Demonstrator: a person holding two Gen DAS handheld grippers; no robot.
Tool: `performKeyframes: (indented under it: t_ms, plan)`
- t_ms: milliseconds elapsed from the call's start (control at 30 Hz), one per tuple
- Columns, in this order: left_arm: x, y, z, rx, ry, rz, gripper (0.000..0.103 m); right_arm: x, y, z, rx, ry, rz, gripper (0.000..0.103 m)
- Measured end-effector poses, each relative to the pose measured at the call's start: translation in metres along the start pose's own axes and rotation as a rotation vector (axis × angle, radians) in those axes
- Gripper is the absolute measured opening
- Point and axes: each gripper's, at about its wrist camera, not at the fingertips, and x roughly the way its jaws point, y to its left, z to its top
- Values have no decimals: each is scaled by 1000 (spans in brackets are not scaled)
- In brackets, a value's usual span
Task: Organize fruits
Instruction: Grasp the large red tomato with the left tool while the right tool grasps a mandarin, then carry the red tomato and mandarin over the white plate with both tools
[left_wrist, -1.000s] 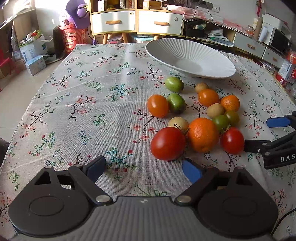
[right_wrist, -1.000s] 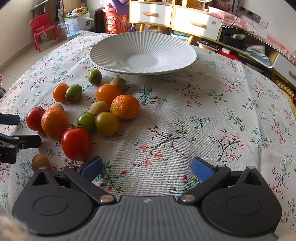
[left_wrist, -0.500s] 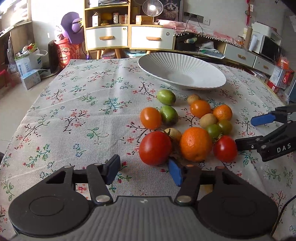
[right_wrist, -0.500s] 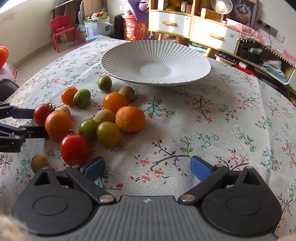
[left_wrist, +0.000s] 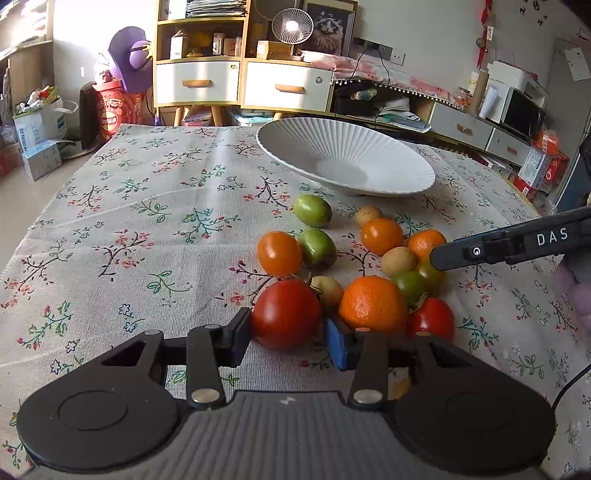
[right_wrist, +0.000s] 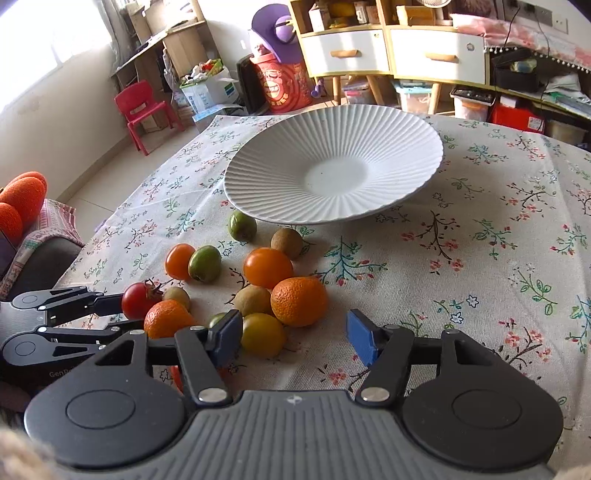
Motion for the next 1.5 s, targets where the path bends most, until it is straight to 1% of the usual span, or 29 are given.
performKeyframes:
  t_ms: [67, 200, 333, 467, 567, 700, 833, 1000, 1200, 1367, 1500]
  plan:
    - [0, 0, 1, -6, 1, -2, 29, 1, -4, 1, 33, -6, 13, 49]
    - [0, 2, 1, -16, 2, -5, 28, 3, -12, 1, 106, -10, 45, 43]
    - [-1, 0, 0, -13, -5, 2, 28, 6, -17, 1, 157, -12, 59, 32]
    - [-2, 0, 1, -14, -11, -1, 27, 1, -13, -1, 149, -16, 47, 31]
    - [-6, 3, 4, -38, -16, -7, 27, -5, -9, -2, 121, -20, 25, 30]
    - [-8, 2, 6, -52, -21, -9, 27, -7, -8, -3, 137, -12, 1, 30]
    - [-10, 0, 9, -57, -29, -5, 27, -10, -3, -2, 130, -24, -16, 30]
    - [-12, 4, 16, -131, -32, -30, 27, -17, 1, -2, 112, -58, -24, 30]
    - [-14, -1, 30, -159, -52, -44, 27, -23, 3, 4, 110, -85, -25, 30]
    - [-12, -9, 43, -147, -64, -49, 27, -23, 4, 13, 115, -112, -28, 30]
    - [-6, -16, 52, -109, -65, -52, 27, -21, 0, 24, 127, -140, -35, 30]
